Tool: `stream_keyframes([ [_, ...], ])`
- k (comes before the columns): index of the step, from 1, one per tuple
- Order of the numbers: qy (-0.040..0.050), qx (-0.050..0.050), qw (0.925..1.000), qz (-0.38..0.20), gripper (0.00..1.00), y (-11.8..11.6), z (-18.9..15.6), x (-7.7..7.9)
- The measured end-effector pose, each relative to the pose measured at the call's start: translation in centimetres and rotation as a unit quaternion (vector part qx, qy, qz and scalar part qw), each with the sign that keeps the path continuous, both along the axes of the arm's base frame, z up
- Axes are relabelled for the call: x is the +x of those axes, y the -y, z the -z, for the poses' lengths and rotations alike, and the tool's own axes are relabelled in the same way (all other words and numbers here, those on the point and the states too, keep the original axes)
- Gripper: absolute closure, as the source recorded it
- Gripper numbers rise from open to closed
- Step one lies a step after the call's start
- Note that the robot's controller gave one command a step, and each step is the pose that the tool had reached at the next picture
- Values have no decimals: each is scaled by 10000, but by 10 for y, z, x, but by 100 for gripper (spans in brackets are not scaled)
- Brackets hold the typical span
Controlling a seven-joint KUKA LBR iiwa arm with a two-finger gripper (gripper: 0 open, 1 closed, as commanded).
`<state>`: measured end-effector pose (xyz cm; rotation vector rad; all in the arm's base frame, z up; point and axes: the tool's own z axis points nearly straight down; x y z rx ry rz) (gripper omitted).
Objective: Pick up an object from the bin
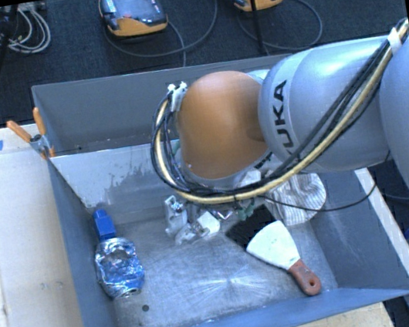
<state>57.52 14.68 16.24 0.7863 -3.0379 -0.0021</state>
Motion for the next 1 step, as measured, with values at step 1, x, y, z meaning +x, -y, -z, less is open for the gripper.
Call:
stream_keyframes([
  [1, -10, 0, 9950, -994, 100, 0, -51, -17],
])
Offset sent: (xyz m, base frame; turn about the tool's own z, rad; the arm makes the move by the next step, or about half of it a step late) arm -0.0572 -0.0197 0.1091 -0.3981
